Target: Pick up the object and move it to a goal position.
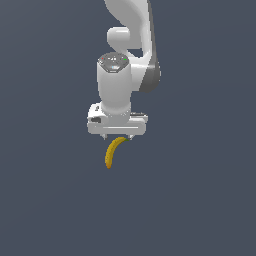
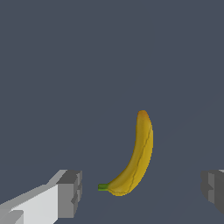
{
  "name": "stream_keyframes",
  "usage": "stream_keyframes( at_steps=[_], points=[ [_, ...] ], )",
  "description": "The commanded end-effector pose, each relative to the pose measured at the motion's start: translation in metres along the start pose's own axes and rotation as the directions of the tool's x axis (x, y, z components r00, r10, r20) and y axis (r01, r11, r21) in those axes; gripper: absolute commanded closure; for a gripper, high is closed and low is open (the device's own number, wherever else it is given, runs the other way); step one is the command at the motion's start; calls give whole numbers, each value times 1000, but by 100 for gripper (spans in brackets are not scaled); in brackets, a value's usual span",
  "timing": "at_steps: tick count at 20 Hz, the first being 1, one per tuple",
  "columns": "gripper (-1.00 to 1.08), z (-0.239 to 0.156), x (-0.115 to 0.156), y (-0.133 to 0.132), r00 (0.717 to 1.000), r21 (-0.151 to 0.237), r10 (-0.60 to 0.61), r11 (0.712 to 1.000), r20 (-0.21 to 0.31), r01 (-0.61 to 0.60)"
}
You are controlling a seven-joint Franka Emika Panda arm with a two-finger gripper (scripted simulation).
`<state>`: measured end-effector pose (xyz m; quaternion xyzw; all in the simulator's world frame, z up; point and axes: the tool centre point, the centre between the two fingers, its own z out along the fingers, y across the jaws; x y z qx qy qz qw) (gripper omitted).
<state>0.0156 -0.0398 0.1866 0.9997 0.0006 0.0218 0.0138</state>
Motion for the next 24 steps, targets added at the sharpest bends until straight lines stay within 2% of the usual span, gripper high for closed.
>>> stream_keyframes(
  at_steps=[1, 7, 13, 24],
  points=[
    [-92, 0, 0, 0, 1000, 0, -2, 1000, 0, 2],
    [-92, 12, -3, 2, 999, 5, 46, 999, 5, -46],
    [-92, 39, -12, 7, 987, 12, 158, 987, 17, -158],
    [-92, 101, -38, 22, 907, 9, 418, 908, 45, -418]
  ],
)
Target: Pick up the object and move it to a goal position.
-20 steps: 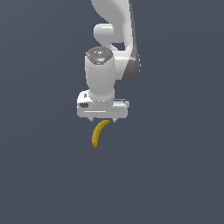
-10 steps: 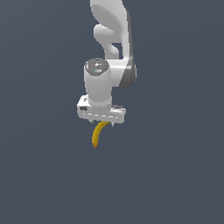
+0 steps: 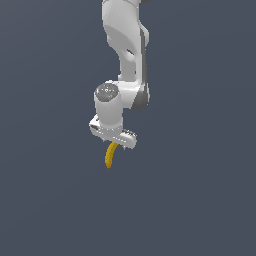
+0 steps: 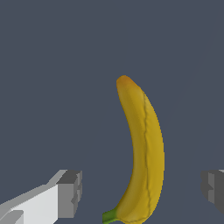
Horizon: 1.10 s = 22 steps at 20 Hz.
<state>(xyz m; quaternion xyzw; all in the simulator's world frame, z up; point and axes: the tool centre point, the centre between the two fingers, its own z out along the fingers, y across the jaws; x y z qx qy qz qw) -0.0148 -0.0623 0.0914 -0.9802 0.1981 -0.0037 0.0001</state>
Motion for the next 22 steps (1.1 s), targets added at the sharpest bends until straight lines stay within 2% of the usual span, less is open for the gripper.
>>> stream_keyframes(
  at_steps=[1, 7, 14, 22],
  points=[
    [-92, 10, -3, 4, 999, 0, 47, 999, 3, -47],
    [-92, 22, -7, 10, 995, -2, 103, 995, 7, -103],
    [-92, 27, -7, 10, 995, -3, 102, 995, 7, -102],
    [-92, 63, -8, 11, 994, -3, 106, 994, 7, -106]
  ],
)
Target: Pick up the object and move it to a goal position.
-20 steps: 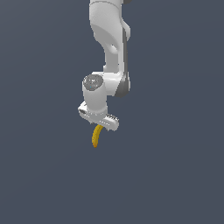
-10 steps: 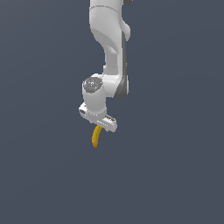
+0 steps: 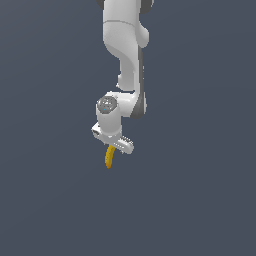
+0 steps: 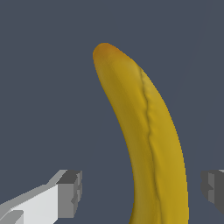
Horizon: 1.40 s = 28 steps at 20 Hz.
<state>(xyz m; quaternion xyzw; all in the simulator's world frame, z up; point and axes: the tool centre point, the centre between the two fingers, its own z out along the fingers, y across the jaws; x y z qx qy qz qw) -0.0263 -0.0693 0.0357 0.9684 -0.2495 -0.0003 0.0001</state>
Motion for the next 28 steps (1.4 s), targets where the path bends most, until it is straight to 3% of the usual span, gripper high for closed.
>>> stream_keyframes(
  at_steps=[1, 6, 7, 20, 28],
  points=[
    [-92, 10, 0, 0, 1000, 0, 1, 1000, 0, -1],
    [-92, 17, 1, 0, 1000, 0, 2, 1000, 0, -2],
    [108, 17, 1, 0, 1000, 0, 2, 1000, 0, -2],
    [108, 15, 0, 2, 1000, -1, 4, 1000, 0, -4],
    [108, -8, -8, 8, 1000, 0, 4, 1000, 1, -4]
  ],
)
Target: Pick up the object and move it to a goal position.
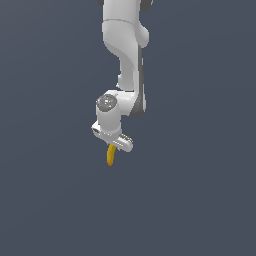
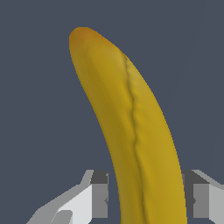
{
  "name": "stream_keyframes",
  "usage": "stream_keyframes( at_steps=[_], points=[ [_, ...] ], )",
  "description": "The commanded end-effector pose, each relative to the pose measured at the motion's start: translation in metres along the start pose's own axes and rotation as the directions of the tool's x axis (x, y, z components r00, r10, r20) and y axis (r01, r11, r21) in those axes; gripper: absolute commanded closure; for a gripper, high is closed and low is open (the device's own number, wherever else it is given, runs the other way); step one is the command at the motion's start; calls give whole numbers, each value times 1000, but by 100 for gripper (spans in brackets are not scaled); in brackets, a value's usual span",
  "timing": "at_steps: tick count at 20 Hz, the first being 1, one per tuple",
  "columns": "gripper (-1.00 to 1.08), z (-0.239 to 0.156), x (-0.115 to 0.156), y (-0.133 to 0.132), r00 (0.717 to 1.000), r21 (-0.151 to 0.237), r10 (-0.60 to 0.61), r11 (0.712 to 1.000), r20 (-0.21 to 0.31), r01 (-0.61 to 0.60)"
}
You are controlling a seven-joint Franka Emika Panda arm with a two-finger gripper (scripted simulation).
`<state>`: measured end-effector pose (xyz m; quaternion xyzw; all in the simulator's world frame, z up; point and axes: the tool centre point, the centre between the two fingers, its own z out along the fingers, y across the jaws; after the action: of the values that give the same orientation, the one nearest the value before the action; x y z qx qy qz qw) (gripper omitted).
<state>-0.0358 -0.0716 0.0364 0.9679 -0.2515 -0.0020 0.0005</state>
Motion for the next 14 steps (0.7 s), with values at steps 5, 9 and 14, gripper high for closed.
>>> stream_keyframes(
  at_steps=[5, 9, 14],
  points=[
    [108, -34, -12, 8, 1000, 2, 0, 1000, -2, 0],
    [108, -63, -23, 15, 1000, 3, 0, 1000, -2, 0],
    [108, -104, -37, 25, 1000, 3, 0, 1000, -2, 0]
  ],
)
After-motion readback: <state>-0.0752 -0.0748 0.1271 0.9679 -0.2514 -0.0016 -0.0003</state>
